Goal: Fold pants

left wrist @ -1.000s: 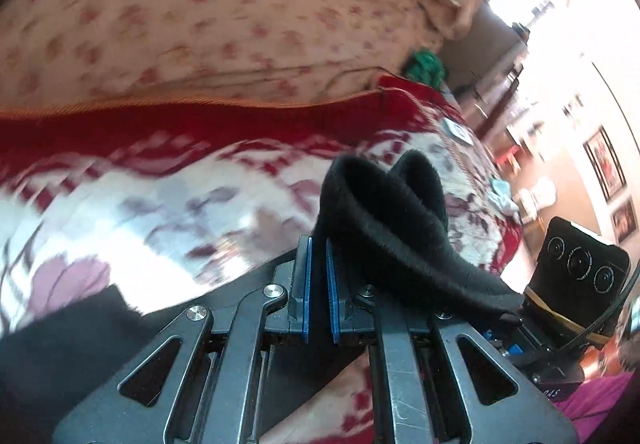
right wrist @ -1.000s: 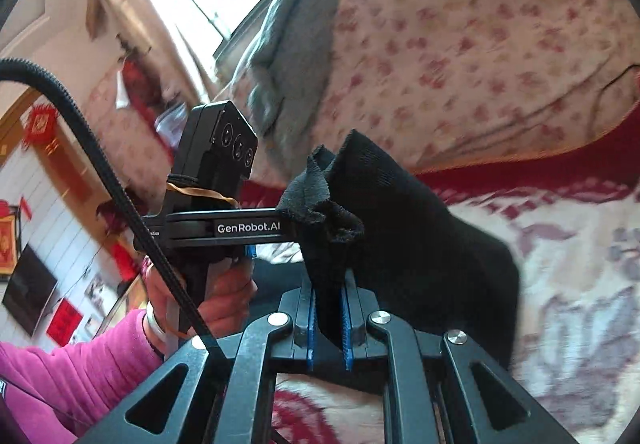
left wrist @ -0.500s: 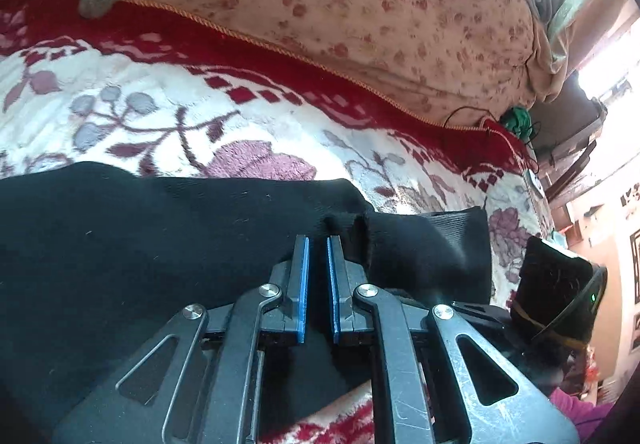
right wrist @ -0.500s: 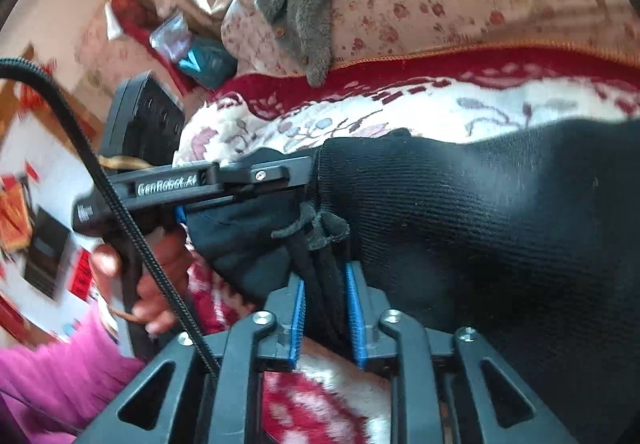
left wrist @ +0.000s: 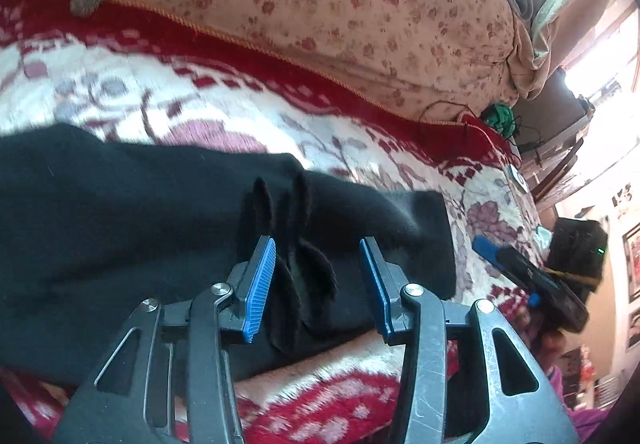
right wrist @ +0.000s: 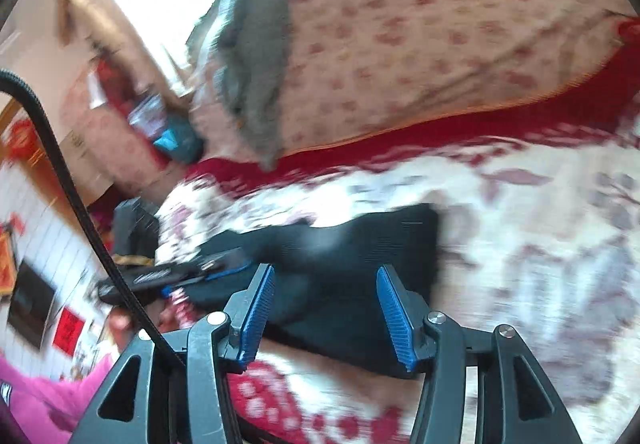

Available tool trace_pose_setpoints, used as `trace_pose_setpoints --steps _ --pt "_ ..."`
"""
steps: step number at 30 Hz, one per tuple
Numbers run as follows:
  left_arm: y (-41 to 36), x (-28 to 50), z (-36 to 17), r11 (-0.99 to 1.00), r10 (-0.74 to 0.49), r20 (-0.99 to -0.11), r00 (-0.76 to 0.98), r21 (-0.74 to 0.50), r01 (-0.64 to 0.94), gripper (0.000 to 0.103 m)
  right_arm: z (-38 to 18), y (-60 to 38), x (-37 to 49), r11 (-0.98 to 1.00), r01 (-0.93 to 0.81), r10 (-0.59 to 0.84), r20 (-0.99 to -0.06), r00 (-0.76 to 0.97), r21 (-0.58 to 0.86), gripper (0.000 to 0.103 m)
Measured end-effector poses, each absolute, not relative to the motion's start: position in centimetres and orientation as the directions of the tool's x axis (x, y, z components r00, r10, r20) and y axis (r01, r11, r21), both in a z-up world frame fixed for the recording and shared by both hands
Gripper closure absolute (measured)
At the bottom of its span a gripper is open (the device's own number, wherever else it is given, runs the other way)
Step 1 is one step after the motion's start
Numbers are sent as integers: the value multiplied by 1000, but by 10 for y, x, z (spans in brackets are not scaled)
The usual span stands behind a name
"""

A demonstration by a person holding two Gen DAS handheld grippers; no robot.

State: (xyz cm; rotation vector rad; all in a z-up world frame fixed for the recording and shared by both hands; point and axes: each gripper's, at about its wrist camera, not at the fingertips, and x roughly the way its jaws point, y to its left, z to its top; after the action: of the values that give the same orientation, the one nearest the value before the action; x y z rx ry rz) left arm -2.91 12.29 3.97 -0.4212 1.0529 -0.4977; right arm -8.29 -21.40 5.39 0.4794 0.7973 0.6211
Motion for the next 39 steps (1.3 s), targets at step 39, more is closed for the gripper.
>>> trace_pose_setpoints --steps 39 --pt "84 -58 36 951 -305 -790 532 -219 219 98 -11 -226 -22 662 -159 697 -523 491 733 44"
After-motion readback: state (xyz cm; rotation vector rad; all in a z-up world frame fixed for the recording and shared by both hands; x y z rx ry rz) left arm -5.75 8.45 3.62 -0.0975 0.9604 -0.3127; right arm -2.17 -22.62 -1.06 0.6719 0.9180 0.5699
